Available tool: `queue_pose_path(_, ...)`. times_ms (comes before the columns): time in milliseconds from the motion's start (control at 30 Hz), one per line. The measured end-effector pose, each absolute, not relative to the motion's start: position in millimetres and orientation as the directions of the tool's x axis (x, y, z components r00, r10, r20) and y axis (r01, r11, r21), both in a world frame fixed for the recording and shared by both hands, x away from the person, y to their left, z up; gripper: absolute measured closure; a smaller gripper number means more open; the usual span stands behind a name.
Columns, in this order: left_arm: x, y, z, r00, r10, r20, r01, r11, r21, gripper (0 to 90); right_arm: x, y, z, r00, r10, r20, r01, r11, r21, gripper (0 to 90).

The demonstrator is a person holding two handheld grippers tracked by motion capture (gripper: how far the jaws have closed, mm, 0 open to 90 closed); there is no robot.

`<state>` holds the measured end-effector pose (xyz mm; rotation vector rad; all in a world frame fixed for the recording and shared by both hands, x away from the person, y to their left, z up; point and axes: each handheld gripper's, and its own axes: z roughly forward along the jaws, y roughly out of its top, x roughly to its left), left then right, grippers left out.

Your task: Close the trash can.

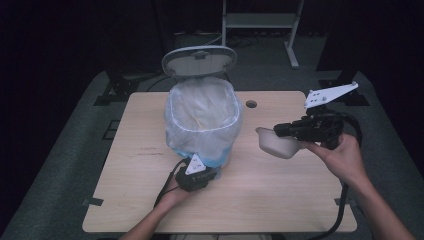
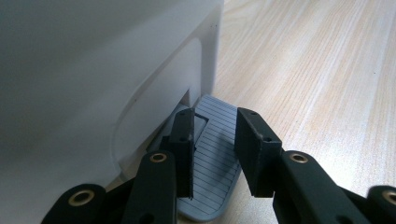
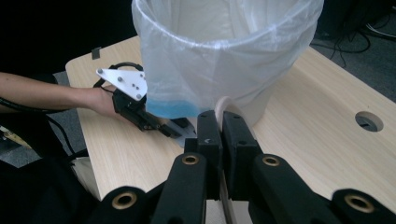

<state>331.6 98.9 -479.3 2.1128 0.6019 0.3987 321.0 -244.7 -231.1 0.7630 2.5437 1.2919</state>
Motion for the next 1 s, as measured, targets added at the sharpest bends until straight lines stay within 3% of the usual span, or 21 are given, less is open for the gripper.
queue_pose_path(1000,332,99,-479,0.832,0.551,0.061,0.270,-0.499,0.824,68.5,330,-219,-177,-0.870,0.492,0.026,0.307,0.500,0.810,86.1)
